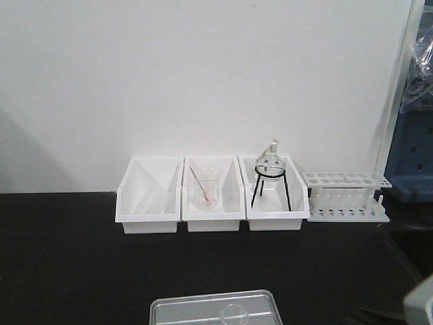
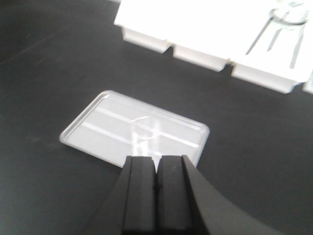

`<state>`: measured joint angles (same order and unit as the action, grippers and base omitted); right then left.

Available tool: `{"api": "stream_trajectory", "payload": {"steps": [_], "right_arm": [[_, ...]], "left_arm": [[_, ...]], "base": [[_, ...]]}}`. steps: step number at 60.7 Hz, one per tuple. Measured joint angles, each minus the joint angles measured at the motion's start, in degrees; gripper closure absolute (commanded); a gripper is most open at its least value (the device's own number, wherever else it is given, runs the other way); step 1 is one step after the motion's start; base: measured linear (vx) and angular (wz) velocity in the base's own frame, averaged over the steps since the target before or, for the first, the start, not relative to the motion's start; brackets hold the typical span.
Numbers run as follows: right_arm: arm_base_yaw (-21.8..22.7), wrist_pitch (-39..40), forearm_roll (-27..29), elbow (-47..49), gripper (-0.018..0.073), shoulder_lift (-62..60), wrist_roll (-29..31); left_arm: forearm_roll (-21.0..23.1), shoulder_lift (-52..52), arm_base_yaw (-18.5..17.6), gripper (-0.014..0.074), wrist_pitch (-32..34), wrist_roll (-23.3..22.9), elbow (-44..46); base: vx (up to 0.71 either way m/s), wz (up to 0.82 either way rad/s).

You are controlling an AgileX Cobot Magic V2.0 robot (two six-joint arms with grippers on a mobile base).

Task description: Move beaker to silver tray on left bench

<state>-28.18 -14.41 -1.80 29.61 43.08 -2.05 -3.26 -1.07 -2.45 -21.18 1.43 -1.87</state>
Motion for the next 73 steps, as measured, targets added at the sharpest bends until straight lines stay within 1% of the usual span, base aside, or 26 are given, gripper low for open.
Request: {"api": "stream_trajectory", "payload": {"steps": [6, 12, 15, 20, 25, 30, 34, 41, 48, 53, 60, 73], "right_arm": [[5.40, 5.76, -0.24, -8.67, 0.0573, -6.29, -1.58], [12.73, 8.19, -0.79, -17.14, 0.0573, -14.38, -2.65], [16.69, 8.45, -1.52, -20.89, 0.0573, -19.24, -2.77], [21.80, 8.36, -2.66, -27.24, 0.0573, -27.30, -2.78], [25.58, 7.54, -3.89, -30.81, 0.0573, -36.12, -2.78], [28.23, 4.85, -5.03, -31.20, 0.0572, -41.84, -2.78], [29.36, 2.83, -6.36, -31.20, 0.0571, -43.32, -2.83], [29.71, 1.25, -7.46, -31.32, 0.0571, -43.68, -2.89], [29.79, 1.05, -7.55, -31.39, 0.0571, -43.70, -5.04], [29.79, 1.53, -7.60, -31.39, 0.0571, -43.70, -8.35], [29.79, 2.89, -7.72, -31.39, 0.0571, -43.70, -11.10], [29.79, 5.11, -7.72, -31.39, 0.0571, -43.70, -12.09]], "left_arm": [[0.00, 0.00, 0.00, 0.0595, 0.00, 0.00, 0.00], [0.00, 0.00, 0.00, 0.0595, 0.00, 0.00, 0.00], [0.00, 0.00, 0.00, 0.0595, 0.00, 0.00, 0.00], [0.00, 0.00, 0.00, 0.0595, 0.00, 0.00, 0.00], [0.00, 0.00, 0.00, 0.0595, 0.00, 0.00, 0.00], [0.00, 0.00, 0.00, 0.0595, -0.06, 0.00, 0.00], [0.00, 0.00, 0.00, 0.0595, 0.03, 0.00, 0.00], [0.00, 0.00, 0.00, 0.0595, -0.04, 0.00, 0.00], [0.00, 0.00, 0.00, 0.0595, -0.04, 0.00, 0.00], [0.00, 0.00, 0.00, 0.0595, -0.04, 0.00, 0.00], [0.00, 0.00, 0.00, 0.0595, -0.04, 0.00, 0.00], [0.00, 0.00, 0.00, 0.0595, -0.04, 0.00, 0.00]], "base": [[0.00, 0.00], [0.00, 0.00], [0.00, 0.00], [0.00, 0.00], [0.00, 0.00], [0.00, 0.00], [0.00, 0.00], [0.00, 0.00], [0.00, 0.00], [0.00, 0.00], [0.00, 0.00], [0.00, 0.00]]}}
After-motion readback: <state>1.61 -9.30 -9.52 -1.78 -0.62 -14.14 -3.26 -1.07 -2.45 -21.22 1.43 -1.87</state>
